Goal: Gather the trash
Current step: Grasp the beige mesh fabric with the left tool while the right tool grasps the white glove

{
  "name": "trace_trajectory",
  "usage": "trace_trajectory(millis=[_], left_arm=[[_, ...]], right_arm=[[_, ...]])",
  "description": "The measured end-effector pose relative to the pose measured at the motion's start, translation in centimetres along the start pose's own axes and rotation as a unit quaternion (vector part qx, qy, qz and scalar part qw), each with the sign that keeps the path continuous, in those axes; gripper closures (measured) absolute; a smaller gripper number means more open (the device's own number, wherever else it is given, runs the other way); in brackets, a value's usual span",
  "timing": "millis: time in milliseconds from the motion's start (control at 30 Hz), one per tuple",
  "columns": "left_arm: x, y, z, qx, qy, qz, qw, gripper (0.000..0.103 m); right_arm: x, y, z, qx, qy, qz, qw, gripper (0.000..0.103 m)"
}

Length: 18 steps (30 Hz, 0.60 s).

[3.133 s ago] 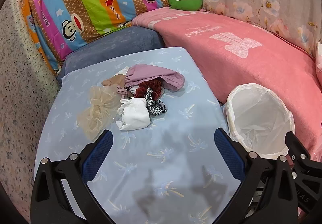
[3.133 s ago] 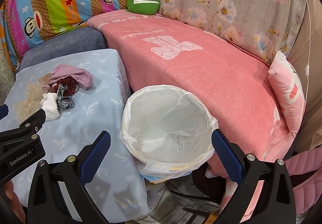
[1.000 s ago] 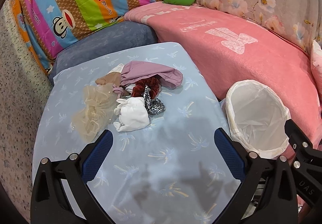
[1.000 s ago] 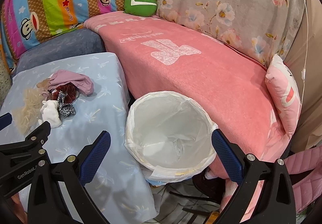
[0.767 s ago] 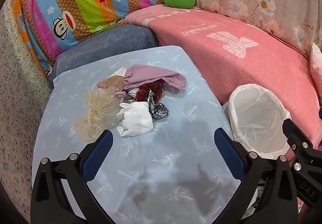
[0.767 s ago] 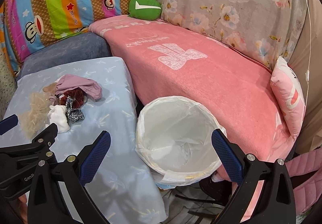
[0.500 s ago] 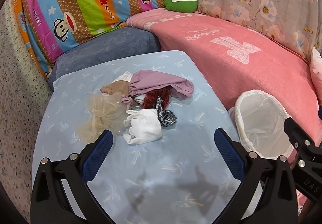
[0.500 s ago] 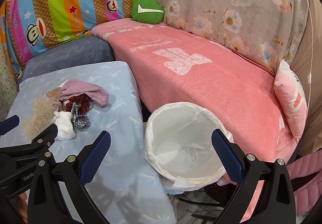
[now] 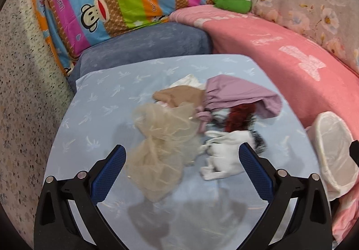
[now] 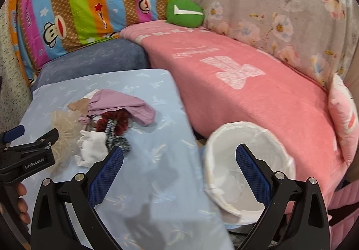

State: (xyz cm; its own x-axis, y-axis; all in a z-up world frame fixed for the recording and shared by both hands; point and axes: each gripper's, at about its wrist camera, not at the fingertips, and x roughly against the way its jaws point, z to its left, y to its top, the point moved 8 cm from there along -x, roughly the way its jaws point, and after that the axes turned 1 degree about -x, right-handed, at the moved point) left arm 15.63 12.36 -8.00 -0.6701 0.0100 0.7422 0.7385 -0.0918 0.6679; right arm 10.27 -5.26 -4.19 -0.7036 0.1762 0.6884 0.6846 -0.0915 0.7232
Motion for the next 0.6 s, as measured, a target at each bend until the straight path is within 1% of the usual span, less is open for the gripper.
trace_trajectory(millis=[167, 333, 400, 467, 600], left_arm=[[-2.6, -0.7, 3.1, 0.012, 0.000, 0.022, 0.9997, 0.007], [-5.0, -1.4, 4.9, 0.028, -0.001, 0.049, 0.9984, 0.007], [-5.6, -1.5, 5.1, 0.036, -0.011, 0.053, 0.9979, 0.007], [-6.1, -1.5, 5.1, 0.044, -0.024, 0.056, 0.9972, 0.007], [-7.1, -1.6, 4.9, 0.046, -0.047, 0.061, 0.9959, 0.007]], right_arm=[[-3.3, -0.7, 4.6, 0.010, 0.043, 0.025, 0.999, 0.006], [-5.9, -1.5, 8.6, 0.027, 0.071, 0.040, 0.996, 0.006], [-7.0, -2.0, 10.1, 0.034, 0.079, 0.050, 0.995, 0.008], [-8.0, -2.7, 11.4, 0.039, 0.086, 0.064, 0.994, 0.014], [-9.5, -3.6, 12.9, 0.040, 0.100, 0.083, 0.991, 0.021]])
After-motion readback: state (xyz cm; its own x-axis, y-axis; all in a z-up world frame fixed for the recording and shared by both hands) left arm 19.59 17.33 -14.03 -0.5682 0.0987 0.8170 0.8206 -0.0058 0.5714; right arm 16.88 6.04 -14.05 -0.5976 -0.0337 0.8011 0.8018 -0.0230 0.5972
